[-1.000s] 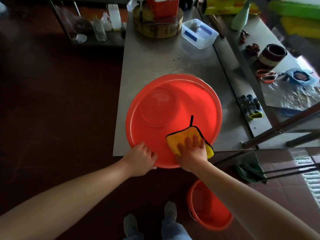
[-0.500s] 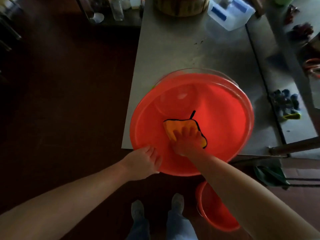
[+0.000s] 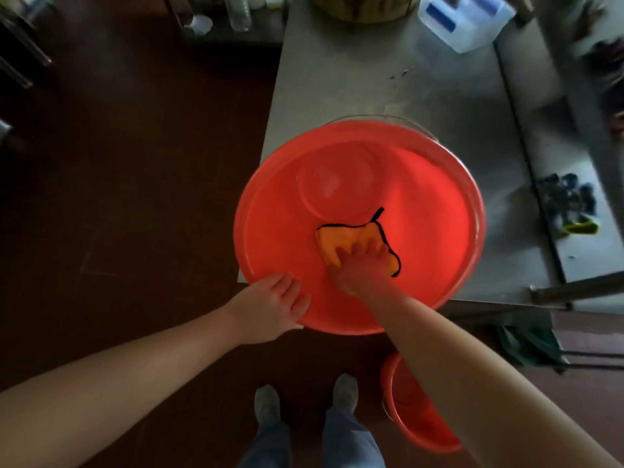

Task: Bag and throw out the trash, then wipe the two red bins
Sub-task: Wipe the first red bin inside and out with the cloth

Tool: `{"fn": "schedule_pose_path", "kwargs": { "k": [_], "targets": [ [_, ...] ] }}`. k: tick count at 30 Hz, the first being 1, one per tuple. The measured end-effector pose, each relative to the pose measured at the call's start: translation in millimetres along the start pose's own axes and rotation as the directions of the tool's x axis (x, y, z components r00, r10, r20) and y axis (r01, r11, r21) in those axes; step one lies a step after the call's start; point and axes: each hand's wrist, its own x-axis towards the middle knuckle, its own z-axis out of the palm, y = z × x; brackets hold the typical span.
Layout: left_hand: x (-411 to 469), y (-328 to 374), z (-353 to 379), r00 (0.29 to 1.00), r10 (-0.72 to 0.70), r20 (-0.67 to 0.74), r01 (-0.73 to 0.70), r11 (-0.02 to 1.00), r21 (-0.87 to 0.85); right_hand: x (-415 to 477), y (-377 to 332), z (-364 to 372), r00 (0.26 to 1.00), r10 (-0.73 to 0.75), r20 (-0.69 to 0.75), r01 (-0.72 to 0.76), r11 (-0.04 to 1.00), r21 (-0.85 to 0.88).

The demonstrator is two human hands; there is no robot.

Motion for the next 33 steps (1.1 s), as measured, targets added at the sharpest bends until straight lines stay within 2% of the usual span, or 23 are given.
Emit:
{"fn": "schedule_pose_path", "kwargs": {
  "k": [4, 8, 12, 16, 22, 26, 28, 30, 33],
  "targets": [
    [0.9, -5.4, -11.5, 0.999, 0.041, 0.035, -0.041, 0.999, 0.006, -54.4, -7.2, 1.7, 1.0, 0.028, -0.004, -0.027, 0.998, 0.052],
    [0.7, -5.9, -18.9, 0.995, 0.081, 0.05, -0.081, 0.997, 0.009, -104.0, -7.3, 6.1, 0.995, 0.041, 0.086, -0.045, 0.998, 0.046],
    [4.2, -10.2, -20.6, 0.994, 0.11, 0.021, -0.11, 0.994, 0.017, -121.7, -5.7, 1.8, 0.994, 0.058, 0.093, -0.063, 0.996, 0.06],
    [8.1, -15.5, -20.3, 0.989, 0.149, -0.005, -0.149, 0.987, 0.054, -90.1, -6.2, -9.7, 0.994, 0.038, 0.106, -0.047, 0.996, 0.075],
    [10.6, -22.1, -19.3, 0.984, 0.177, 0.032, -0.18, 0.978, 0.102, -9.1, 8.5, -3.9, 1.0, -0.013, 0.01, 0.012, 0.998, 0.053],
    [16.6, -17.8, -13.7, 0.986, 0.169, 0.002, -0.168, 0.977, 0.134, 33.3, 21.6, -7.2, 0.998, -0.033, -0.056, 0.043, 0.98, 0.193],
    [17.6, -17.6, -11.9, 0.987, 0.159, 0.0, -0.158, 0.98, 0.125, 44.6, 27.2, -8.4, 0.997, 0.027, -0.067, -0.01, 0.97, 0.244],
    [19.3, -18.0, -11.1, 0.99, 0.144, 0.006, -0.144, 0.983, 0.115, 49.8, 28.5, -12.8, 0.996, 0.082, -0.033, -0.07, 0.959, 0.274],
    [20.0, -19.1, -16.4, 0.988, 0.153, 0.029, -0.155, 0.984, 0.087, 47.1, 22.4, -24.9, 0.992, 0.007, 0.129, -0.029, 0.984, 0.176]
  ]
}}
